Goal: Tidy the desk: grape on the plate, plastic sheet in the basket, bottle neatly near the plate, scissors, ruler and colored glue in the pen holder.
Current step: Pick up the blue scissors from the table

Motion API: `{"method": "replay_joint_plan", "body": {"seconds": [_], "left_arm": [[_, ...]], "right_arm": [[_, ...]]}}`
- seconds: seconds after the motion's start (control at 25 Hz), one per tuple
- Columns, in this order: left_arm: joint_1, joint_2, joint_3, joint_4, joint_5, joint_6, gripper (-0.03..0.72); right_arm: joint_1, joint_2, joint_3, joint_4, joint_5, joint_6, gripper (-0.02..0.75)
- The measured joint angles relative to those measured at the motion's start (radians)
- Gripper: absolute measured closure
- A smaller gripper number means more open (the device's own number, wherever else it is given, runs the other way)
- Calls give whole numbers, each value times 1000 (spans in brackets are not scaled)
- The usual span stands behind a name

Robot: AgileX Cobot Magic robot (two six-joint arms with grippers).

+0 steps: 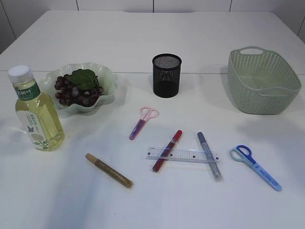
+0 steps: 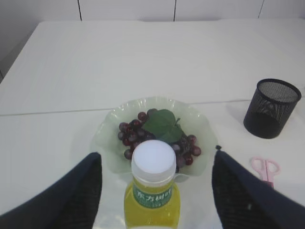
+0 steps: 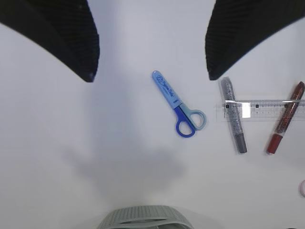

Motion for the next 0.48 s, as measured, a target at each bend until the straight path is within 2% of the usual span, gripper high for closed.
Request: {"method": "replay_joint_plan", "body": {"seconds": [0.2,0.48], "left_arm": [[0,-88,-91,-36,304,0,167],[0,-107,-180,-46,610,0,168]], "right_arm": [[0,0,0,22,0,0,196],[7,0,0,46,0,-1,196]]}}
